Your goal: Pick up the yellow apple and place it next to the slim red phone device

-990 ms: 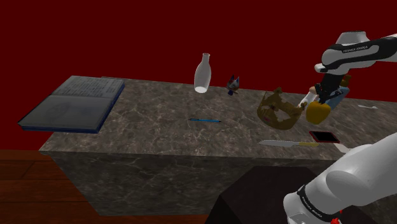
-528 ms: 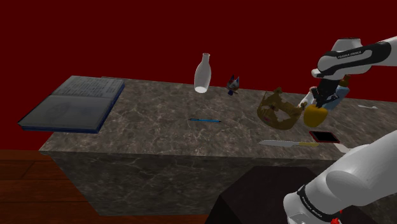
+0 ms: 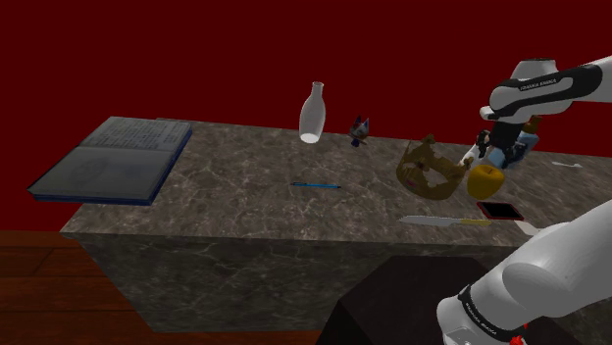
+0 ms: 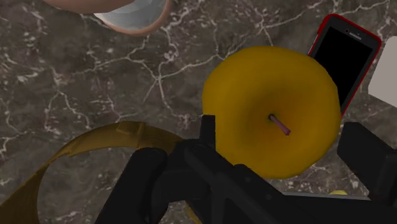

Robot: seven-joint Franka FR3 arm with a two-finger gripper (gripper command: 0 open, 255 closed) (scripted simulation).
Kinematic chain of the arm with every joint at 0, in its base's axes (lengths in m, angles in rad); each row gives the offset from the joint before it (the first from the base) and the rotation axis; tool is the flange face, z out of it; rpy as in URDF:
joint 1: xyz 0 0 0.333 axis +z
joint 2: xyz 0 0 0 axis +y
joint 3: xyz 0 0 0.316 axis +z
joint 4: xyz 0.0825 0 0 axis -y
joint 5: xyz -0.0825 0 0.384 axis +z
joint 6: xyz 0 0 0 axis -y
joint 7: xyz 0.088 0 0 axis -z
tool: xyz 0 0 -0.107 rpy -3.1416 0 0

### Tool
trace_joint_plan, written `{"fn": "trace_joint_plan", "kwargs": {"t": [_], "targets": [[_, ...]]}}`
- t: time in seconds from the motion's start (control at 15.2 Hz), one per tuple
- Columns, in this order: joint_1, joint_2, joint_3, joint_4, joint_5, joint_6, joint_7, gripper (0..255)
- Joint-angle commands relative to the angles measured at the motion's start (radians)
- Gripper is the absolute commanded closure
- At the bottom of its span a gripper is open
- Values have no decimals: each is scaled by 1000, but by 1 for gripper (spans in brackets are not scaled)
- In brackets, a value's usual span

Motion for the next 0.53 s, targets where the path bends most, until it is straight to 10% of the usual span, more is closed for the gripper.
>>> {"fn": "trace_joint_plan", "kwargs": {"t": [0.0, 0.46], "targets": [[0, 0, 0, 0, 0, 0, 0, 0], [9, -53, 42, 86, -7, -137, 14, 0]]}}
